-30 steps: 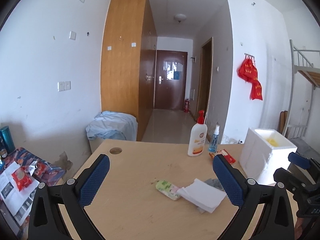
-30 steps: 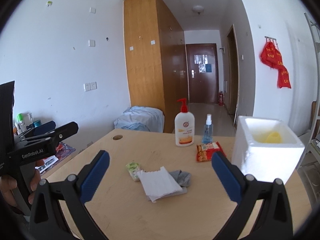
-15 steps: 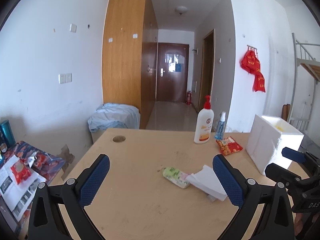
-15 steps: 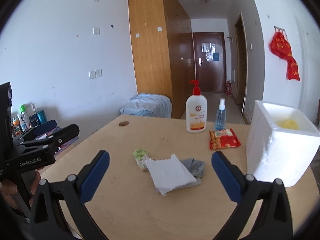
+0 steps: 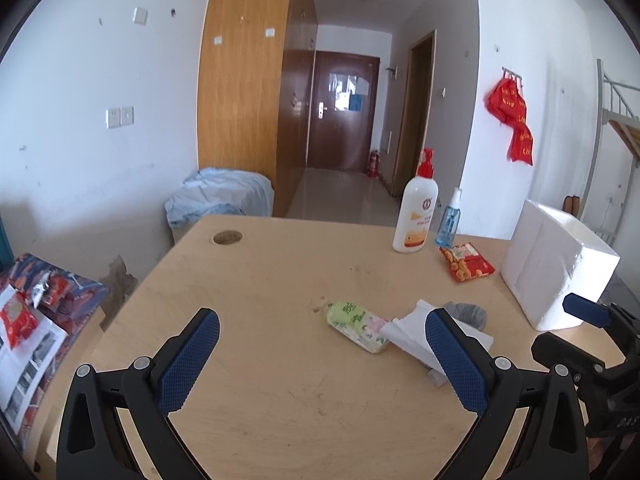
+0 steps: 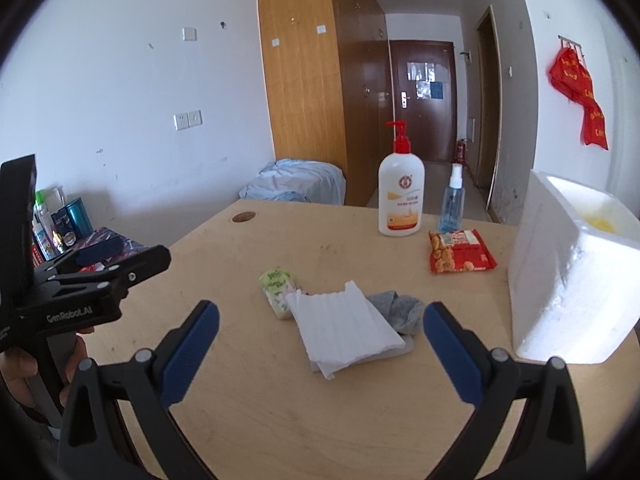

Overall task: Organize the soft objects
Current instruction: 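Close the right gripper on the white tissue while the left approaches the tissue pack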

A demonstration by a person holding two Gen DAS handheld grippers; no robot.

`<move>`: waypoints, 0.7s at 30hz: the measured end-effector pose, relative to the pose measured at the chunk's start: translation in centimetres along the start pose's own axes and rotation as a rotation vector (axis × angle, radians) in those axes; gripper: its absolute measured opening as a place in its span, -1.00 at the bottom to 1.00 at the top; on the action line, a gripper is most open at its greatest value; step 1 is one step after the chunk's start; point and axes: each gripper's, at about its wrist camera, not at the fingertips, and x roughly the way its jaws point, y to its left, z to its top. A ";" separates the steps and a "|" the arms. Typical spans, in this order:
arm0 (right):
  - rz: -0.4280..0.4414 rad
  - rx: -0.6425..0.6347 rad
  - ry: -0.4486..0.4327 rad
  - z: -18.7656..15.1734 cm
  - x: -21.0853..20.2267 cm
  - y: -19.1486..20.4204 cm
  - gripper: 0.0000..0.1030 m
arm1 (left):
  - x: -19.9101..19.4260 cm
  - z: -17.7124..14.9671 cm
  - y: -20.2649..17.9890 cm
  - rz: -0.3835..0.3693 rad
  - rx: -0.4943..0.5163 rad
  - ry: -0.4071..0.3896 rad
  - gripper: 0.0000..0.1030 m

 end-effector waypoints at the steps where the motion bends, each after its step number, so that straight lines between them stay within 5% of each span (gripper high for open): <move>1: -0.001 -0.003 0.004 0.0 0.3 0.0 1.00 | 0.4 0.1 0.0 -0.003 -0.004 0.010 0.99; 21: 0.024 -0.042 0.138 -0.5 6.2 -0.2 0.92 | 8.4 0.8 -0.3 -0.067 0.005 0.156 0.99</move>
